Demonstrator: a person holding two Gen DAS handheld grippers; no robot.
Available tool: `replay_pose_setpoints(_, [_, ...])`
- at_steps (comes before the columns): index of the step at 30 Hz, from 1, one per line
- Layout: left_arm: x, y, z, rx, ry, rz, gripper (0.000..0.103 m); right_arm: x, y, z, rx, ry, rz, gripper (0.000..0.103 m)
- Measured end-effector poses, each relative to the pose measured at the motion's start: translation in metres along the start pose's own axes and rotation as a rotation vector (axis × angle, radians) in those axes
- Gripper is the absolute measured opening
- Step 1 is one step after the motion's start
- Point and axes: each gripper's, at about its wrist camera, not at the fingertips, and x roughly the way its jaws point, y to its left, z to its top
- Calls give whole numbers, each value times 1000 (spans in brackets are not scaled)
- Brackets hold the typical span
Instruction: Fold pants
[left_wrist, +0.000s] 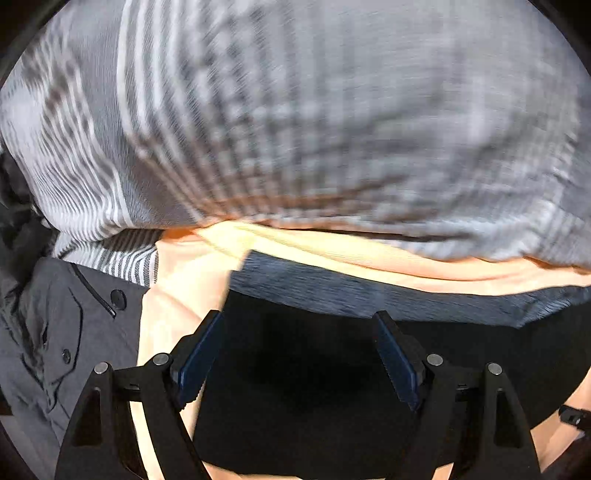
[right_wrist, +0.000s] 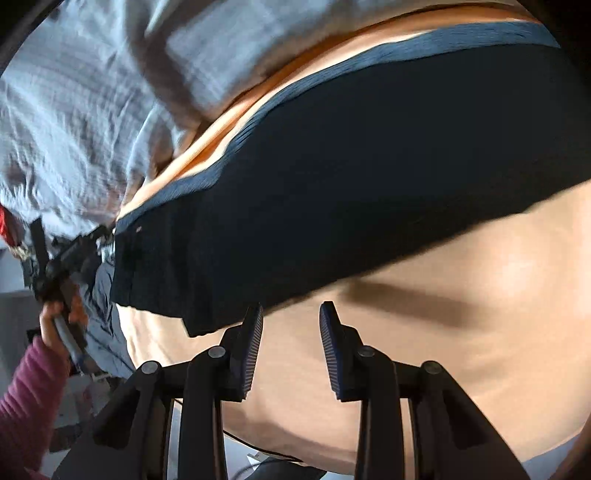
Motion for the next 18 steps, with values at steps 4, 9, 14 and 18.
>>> replay_pose_setpoints(4, [27, 20, 5, -24, 57, -15, 82, 15, 41, 11, -187, 5, -97, 41])
replay_pose_setpoints(9, [48, 23, -4, 22, 104, -15, 82, 37, 90, 51, -444, 19, -172, 44])
replay_pose_setpoints(14, [36, 11, -10, 89, 77, -43, 82, 58, 106, 57, -546, 299, -268, 52])
replay_pose_setpoints(18, [5, -38, -24, 235, -4, -104, 82, 20, 97, 46, -478, 192, -300, 52])
